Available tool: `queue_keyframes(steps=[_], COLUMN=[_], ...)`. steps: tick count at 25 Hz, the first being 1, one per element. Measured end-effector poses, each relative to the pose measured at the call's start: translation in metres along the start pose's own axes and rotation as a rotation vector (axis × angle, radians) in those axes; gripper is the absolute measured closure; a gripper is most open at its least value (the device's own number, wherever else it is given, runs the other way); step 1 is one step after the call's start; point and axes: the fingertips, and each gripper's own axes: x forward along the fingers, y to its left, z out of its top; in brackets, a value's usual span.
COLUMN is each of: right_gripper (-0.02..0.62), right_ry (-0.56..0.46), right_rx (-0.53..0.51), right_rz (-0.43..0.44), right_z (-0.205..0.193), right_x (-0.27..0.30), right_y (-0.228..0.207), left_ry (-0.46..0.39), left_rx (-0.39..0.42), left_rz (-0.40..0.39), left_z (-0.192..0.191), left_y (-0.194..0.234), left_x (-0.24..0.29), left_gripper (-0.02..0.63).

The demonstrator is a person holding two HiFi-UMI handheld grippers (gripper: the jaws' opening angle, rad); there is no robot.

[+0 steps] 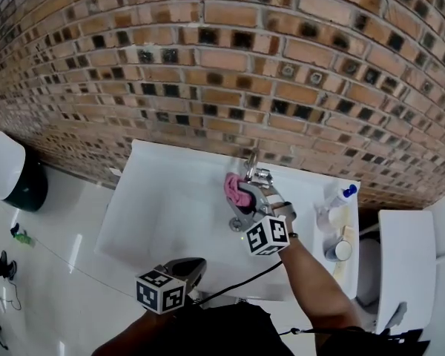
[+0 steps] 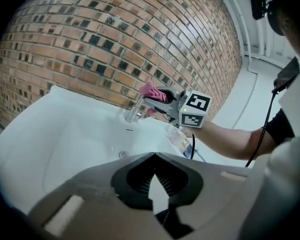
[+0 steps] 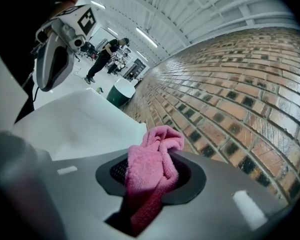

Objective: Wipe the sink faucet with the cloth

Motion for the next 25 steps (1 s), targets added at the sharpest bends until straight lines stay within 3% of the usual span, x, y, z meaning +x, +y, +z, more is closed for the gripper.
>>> queue_keyframes(steps=[11,15,18,21,25], right_gripper=[0.474,0.474,0.474,0.472,0.472], right_ry=[0.204,0.307,0.359,0.351,0.167], right_rx=[0.069,0.183,0.340,0.564,1.011], right_rz=[0.019,0.052,0.040,0.001,-0.086], right_z=[-0.024,-0.042,-0.053,-0.049,-0.019], right_x=[-0.004,-0.017,-0.039,-0.065,-0.105], right_y=[0.033,0.059,0.088,0.110,0.113], left_ry=[-0.002,-0.004,0.008,0.030,0.056], left_rx=[0.070,0.083,0.088,0.082,0.084], left_rz=[-0.106,-0.134,-0.161,-0.183,-0.223], left_z=[0.005,0.007,0.002,-0.007,-0.014], left_y=[0.012,0.020,0.026,0.033,0.034], left_x=[-0.025,-0.037,-0.044,-0.047,-0.044], left_gripper=[0.603,0.603,0.603,0.603,0.603])
